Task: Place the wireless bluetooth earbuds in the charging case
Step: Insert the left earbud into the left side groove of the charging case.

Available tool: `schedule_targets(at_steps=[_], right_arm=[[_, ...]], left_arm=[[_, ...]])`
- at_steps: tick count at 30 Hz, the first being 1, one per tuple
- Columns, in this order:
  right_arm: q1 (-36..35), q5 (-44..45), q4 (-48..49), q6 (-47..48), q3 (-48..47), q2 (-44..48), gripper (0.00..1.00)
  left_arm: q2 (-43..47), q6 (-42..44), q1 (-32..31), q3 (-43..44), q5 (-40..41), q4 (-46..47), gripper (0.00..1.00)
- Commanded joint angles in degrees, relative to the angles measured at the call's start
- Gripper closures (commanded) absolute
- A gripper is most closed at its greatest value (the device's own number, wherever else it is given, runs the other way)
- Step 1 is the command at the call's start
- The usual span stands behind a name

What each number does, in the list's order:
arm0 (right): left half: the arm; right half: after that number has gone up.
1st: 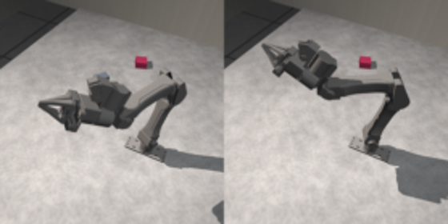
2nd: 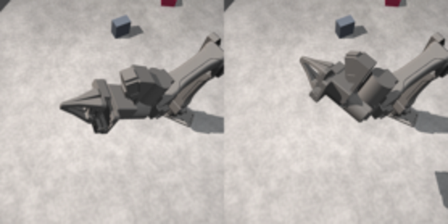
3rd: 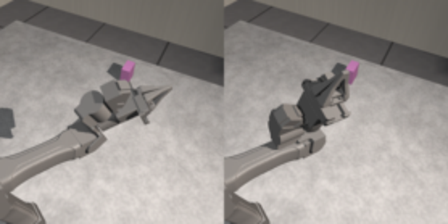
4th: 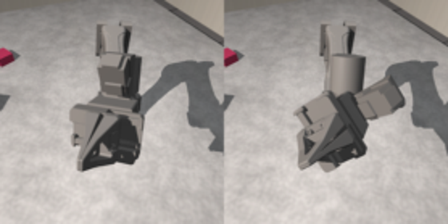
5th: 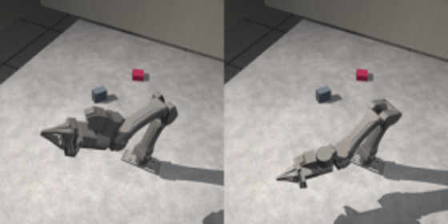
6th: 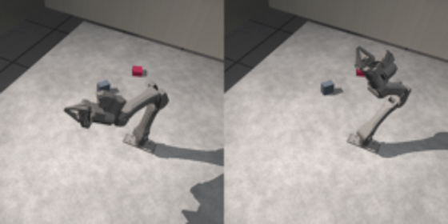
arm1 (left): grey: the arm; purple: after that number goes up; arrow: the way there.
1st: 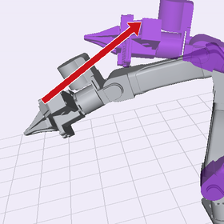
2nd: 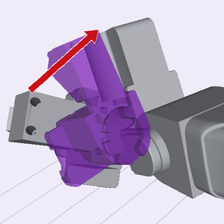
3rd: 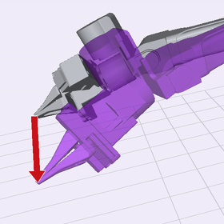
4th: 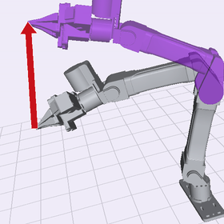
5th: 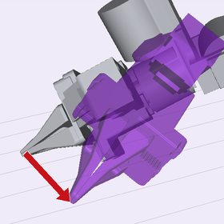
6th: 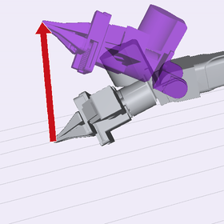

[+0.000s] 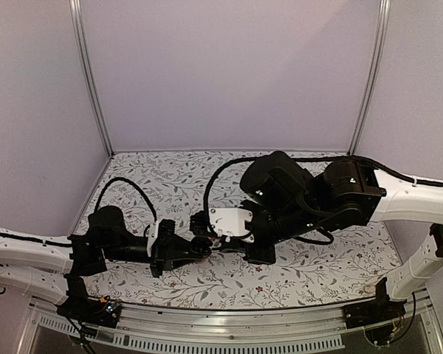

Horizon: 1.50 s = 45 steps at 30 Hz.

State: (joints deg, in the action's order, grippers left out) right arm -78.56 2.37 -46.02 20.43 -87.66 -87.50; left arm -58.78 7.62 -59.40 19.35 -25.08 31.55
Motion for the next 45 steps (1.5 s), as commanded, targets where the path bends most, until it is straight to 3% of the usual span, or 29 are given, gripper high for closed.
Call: schedule_targets(at_steps=[1,31,45], right_arm=[[-1.8,6.4,-3.0,2.3,-2.8,-1.7,0.96],[-10.7,22.7,0.0,14.9,0.4,-4.2,0.96],[-12.1,23.9,-0.3,16.8,0.1,-6.0,0.95]], left_arm=[[-1.0,-1.9,-0.8,1.5,-4.0,3.2,1.00],[-7.6,-6.2,-1.2,3.9,-12.3,6.1,1.00],[-9.2,-5.5,-1.9,4.5,-13.3,5.9,1.00]])
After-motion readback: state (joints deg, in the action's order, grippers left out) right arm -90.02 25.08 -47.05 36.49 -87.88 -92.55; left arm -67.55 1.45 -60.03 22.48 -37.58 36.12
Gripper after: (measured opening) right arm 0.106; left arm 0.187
